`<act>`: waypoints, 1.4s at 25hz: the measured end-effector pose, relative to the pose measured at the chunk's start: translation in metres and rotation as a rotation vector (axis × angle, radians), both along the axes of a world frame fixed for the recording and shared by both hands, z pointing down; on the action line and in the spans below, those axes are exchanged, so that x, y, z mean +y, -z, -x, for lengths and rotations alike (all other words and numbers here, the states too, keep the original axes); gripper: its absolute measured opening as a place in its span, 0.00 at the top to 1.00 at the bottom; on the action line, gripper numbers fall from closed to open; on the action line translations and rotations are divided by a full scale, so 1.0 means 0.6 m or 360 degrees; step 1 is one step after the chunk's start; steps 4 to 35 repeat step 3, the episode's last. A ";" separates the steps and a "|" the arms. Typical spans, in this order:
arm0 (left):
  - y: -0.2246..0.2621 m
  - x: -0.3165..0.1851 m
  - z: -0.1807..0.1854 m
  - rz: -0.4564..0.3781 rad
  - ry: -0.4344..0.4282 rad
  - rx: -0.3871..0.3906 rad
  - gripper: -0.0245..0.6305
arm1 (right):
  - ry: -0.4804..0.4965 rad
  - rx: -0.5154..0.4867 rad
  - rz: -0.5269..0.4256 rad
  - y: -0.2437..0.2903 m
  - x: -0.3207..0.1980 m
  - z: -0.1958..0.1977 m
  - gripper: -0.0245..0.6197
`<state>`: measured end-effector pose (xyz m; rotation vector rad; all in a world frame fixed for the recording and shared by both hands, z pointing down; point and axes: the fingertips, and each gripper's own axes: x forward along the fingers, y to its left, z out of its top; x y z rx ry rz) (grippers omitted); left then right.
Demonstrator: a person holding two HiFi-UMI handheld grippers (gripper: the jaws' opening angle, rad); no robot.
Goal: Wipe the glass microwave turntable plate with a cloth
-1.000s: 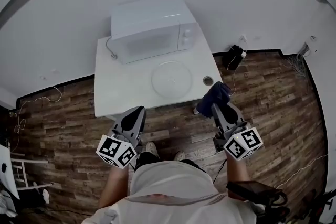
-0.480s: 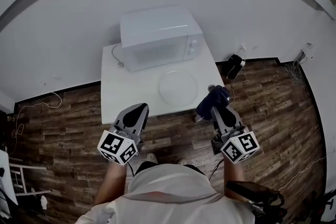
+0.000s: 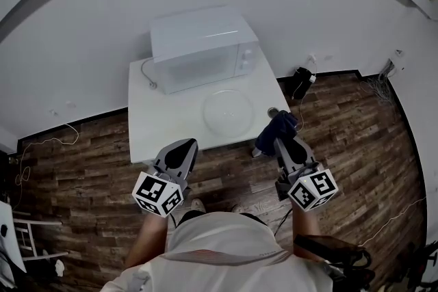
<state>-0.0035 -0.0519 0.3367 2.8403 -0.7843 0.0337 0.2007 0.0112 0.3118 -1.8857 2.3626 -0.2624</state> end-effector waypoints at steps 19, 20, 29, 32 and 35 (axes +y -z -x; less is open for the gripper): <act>-0.010 0.006 -0.004 0.0012 -0.0009 -0.0002 0.95 | 0.0004 -0.0001 0.0003 -0.006 0.002 -0.002 0.86; -0.010 0.006 -0.004 0.0012 -0.0009 -0.0002 0.95 | 0.0004 -0.0001 0.0003 -0.006 0.002 -0.002 0.86; -0.010 0.006 -0.004 0.0012 -0.0009 -0.0002 0.95 | 0.0004 -0.0001 0.0003 -0.006 0.002 -0.002 0.86; -0.010 0.006 -0.004 0.0012 -0.0009 -0.0002 0.95 | 0.0004 -0.0001 0.0003 -0.006 0.002 -0.002 0.86; -0.010 0.006 -0.004 0.0012 -0.0009 -0.0002 0.95 | 0.0004 -0.0001 0.0003 -0.006 0.002 -0.002 0.86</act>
